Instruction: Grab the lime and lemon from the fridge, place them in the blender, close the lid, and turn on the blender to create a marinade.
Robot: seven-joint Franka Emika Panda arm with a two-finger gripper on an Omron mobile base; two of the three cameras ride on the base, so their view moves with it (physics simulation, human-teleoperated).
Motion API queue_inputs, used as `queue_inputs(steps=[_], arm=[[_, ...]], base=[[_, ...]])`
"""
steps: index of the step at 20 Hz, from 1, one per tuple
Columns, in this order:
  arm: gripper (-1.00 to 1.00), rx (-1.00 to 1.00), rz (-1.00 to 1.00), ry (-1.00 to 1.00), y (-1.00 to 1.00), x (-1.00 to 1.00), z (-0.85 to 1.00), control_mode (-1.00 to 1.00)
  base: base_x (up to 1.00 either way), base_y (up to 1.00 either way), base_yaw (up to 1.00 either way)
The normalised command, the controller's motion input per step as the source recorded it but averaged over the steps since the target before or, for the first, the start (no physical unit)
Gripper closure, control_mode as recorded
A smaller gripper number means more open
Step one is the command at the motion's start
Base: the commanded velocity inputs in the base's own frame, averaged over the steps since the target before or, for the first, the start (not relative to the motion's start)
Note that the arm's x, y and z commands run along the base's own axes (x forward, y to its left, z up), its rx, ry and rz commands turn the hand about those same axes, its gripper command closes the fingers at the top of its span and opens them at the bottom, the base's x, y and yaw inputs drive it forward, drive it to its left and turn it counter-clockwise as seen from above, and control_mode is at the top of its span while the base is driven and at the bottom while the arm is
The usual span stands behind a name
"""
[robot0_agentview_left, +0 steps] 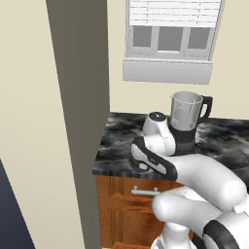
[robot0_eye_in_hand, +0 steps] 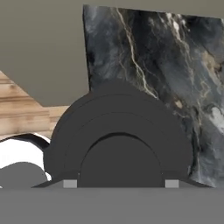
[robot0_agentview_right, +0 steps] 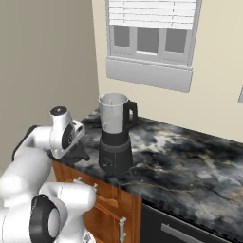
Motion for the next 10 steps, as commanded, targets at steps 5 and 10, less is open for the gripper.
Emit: queue_inputs(steps=[5, 10], arm=[[1.0, 0.0, 0.0, -0.02, 0.0, -0.44, 1.0, -1.0], [1.0, 0.0, 0.0, 0.0, 0.0, -0.41, 1.0, -1.0]], base=[[0.0, 0.0, 0.0], [0.0, 0.0, 0.0]])
